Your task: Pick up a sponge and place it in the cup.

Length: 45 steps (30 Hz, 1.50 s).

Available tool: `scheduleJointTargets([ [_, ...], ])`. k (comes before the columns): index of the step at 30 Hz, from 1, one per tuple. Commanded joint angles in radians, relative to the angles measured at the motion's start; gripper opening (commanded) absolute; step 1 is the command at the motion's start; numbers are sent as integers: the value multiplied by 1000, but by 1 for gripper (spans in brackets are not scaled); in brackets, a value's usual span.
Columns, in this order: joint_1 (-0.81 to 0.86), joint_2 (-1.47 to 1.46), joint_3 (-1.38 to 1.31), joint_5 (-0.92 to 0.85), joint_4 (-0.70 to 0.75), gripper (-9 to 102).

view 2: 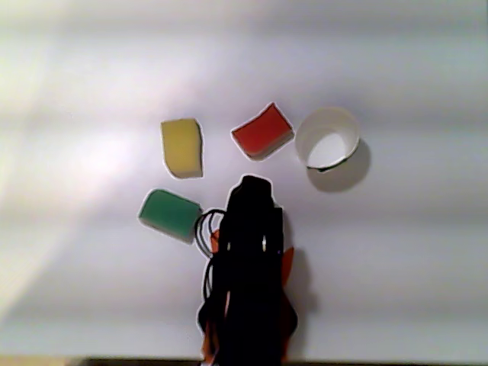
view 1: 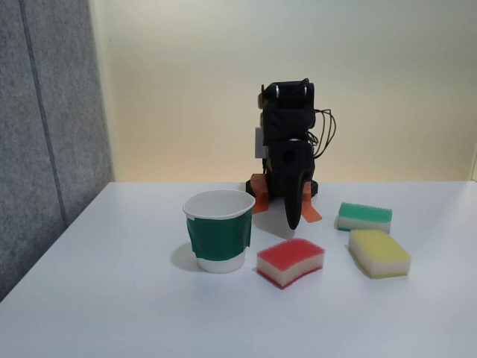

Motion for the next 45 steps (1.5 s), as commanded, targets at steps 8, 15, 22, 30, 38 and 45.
scheduleJointTargets([
  [8,-18,11,46,-29,12,0],
  [15,-21,12,-23,18,49,0],
  [22,-20,-164,-202,57,67,0],
  [30,-48,-453,-440,87,40,0],
  [38,-87,-684,-676,71,84,0],
  [45,-60,-966,-1043,-55,262,0],
])
